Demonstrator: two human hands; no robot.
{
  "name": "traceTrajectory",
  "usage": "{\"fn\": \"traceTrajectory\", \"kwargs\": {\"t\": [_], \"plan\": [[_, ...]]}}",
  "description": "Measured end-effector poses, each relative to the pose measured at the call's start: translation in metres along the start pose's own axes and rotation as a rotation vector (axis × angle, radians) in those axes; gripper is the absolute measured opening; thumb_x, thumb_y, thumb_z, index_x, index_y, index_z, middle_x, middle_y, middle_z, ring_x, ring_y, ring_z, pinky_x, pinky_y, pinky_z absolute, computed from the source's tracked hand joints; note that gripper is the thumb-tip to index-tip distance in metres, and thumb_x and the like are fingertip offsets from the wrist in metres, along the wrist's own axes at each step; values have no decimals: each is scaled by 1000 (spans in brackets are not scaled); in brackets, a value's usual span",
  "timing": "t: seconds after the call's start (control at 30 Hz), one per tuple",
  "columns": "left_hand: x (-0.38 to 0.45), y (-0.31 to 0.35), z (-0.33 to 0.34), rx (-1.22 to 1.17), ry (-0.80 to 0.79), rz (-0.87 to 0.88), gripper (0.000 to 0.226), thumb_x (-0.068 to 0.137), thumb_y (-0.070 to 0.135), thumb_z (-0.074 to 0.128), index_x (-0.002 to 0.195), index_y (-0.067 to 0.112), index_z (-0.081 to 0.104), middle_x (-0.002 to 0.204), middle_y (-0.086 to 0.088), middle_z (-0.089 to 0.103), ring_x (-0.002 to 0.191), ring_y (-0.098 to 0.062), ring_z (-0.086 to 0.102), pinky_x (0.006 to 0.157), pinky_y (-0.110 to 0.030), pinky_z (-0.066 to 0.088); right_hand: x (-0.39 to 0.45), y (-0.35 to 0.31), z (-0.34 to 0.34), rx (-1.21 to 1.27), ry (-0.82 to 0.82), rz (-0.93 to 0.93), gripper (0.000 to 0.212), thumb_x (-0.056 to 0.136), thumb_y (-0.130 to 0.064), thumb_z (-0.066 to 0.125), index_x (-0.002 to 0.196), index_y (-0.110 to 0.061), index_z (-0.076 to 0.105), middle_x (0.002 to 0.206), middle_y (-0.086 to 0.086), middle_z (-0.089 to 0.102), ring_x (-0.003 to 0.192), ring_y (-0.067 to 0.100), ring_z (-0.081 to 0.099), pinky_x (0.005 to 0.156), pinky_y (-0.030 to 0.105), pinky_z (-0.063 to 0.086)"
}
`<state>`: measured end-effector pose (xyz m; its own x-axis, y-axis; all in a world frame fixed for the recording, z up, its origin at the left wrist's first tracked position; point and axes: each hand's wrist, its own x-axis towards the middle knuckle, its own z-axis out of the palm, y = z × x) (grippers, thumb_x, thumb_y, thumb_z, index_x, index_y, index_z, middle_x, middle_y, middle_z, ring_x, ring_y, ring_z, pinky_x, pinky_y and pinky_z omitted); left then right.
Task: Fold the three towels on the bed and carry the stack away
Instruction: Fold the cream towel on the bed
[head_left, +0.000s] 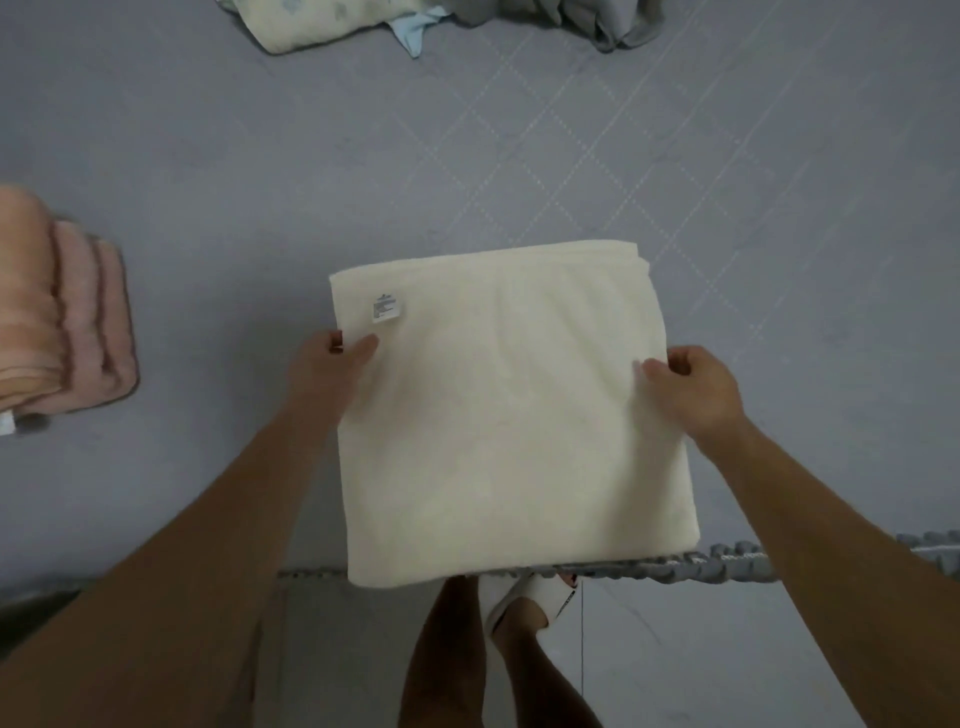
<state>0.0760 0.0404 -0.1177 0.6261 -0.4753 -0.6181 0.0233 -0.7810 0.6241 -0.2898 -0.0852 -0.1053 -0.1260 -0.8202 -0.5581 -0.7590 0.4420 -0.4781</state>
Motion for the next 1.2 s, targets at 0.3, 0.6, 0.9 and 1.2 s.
{"fn": "traceTrajectory", "kwargs": {"t": [0.3, 0.6, 0.9, 1.2], "plan": [[47, 48, -8, 122, 61, 108, 8, 83, 26, 64, 83, 19, 68, 63, 4, 57, 56, -10, 50, 53, -23, 40, 69, -84, 8, 20, 120, 0, 29, 84, -38, 64, 102, -15, 66, 91, 0, 64, 87, 19, 59, 83, 32, 48], [68, 59, -10, 135, 109, 137, 16, 85, 26, 61, 91, 12, 67, 73, 0, 61, 65, -14, 53, 59, -27, 42, 86, -92, 11, 12, 129, -66, 12, 84, -27, 63, 88, -16, 60, 71, -10, 55, 74, 17, 55, 67, 26, 38], [83, 50, -6, 291, -70, 190, 27, 76, 28, 79, 95, 15, 65, 87, -6, 70, 76, -22, 63, 69, -36, 52, 87, -91, 8, 138, -55, -59, 10, 83, -26, 65, 75, -22, 59, 71, -5, 59, 68, 16, 55, 65, 30, 47], [118, 106, -9, 132, 27, 333, 9, 79, 22, 69, 87, 23, 65, 66, 8, 58, 51, 4, 51, 49, -20, 41, 115, -140, -6, 227, 83, -188, 13, 79, -26, 65, 84, -14, 65, 76, 2, 60, 69, 16, 53, 63, 33, 46]]}}
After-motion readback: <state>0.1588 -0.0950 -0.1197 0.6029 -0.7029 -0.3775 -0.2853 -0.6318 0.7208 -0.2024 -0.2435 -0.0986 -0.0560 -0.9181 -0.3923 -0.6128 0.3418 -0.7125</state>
